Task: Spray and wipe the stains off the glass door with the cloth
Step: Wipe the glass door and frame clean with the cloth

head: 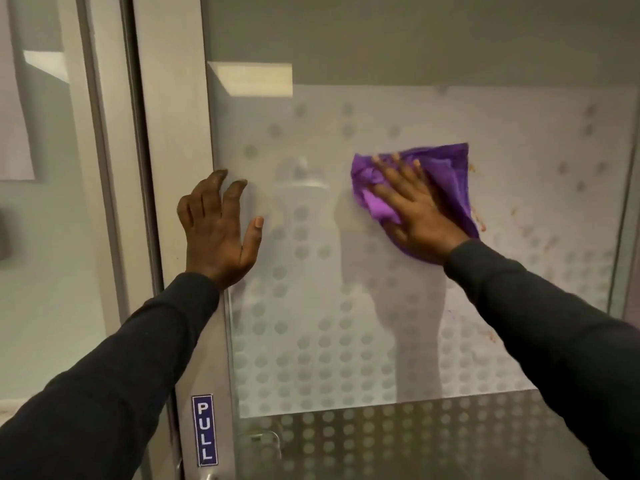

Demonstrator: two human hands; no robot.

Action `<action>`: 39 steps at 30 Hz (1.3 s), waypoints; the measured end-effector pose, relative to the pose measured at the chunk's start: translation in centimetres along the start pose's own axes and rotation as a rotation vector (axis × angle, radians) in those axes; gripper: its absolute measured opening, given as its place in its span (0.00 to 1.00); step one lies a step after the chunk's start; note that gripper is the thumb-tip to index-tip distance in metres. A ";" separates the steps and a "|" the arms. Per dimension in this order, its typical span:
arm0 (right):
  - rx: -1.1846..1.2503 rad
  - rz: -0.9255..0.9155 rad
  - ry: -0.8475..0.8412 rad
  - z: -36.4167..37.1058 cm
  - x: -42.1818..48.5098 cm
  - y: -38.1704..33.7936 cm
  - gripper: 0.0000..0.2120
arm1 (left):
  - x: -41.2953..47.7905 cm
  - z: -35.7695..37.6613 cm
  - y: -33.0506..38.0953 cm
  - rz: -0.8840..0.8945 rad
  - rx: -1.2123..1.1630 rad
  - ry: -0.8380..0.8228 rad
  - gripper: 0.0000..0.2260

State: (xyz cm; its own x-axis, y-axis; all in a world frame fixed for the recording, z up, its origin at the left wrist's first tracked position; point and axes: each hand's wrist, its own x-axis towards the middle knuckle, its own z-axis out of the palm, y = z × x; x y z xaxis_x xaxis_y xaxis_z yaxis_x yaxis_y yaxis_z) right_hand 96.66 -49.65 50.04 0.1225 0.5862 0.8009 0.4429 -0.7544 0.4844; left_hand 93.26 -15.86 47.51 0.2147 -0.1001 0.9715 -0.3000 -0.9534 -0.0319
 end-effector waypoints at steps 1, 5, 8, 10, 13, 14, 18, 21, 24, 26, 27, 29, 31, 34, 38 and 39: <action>-0.049 0.096 0.033 -0.4 0.4 0.3 0.27 | 0.1 0.0 0.8 0.037 -0.001 0.006 0.28; -0.036 0.152 -0.016 2.8 -3.5 -5.6 0.32 | 0.8 0.5 6.0 0.218 -0.019 0.032 0.27; 0.091 0.000 -0.111 6.5 -11.4 -11.4 0.31 | 1.2 1.8 9.9 0.322 -0.021 0.035 0.26; 0.065 -0.063 -0.157 7.5 -15.6 -13.0 0.33 | 1.3 3.1 12.3 0.390 0.022 0.009 0.26; -0.034 -0.109 -0.173 6.9 -18.2 -12.2 0.37 | 1.4 5.5 15.4 0.458 0.113 -0.101 0.27; -0.036 -0.109 -0.164 6.6 -18.7 -11.1 0.37 | 1.4 6.2 16.1 0.464 0.138 -0.132 0.28; -0.023 0.042 -0.107 5.3 -20.3 -4.1 0.33 | 1.2 8.3 16.8 0.470 0.227 -0.114 0.28; -0.033 0.236 -0.017 3.2 -20.6 1.8 0.33 | 1.0 9.0 16.6 0.484 0.274 -0.060 0.29; 0.003 0.678 0.147 1.4 -19.7 4.4 0.35 | 1.1 9.2 16.8 0.475 0.296 -0.032 0.29; 0.035 0.957 0.266 2.0 -18.4 2.3 0.36 | 1.1 9.3 16.8 0.473 0.303 -0.024 0.29; 0.037 0.999 0.285 2.7 -17.8 0.4 0.37 | 1.1 9.3 16.9 0.476 0.304 -0.018 0.29; 0.034 0.899 0.194 4.5 -17.3 -4.6 0.37 | 1.1 9.2 16.9 0.481 0.306 -0.005 0.29; -0.024 0.648 0.034 6.8 -18.0 -10.1 0.41 | 1.1 9.2 16.8 0.484 0.304 0.003 0.29; -0.133 0.342 -0.106 9.7 -21.4 -15.8 0.47 | 1.1 9.1 16.8 0.485 0.295 0.014 0.29; -0.172 0.242 -0.097 9.3 -24.9 -12.5 0.45 | 1.0 9.0 16.9 0.491 0.287 0.038 0.29; -0.131 0.293 -0.048 8.8 -25.5 -10.6 0.42 | 1.0 9.0 16.9 0.487 0.281 0.041 0.28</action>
State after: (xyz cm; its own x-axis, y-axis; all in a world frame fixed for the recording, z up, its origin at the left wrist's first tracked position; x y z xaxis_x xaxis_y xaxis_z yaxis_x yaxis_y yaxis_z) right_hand 96.64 -53.99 21.35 0.2708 0.3488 0.8972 0.2647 -0.9231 0.2790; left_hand 96.71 -34.67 45.83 0.0754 -0.5416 0.8373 -0.0954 -0.8397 -0.5346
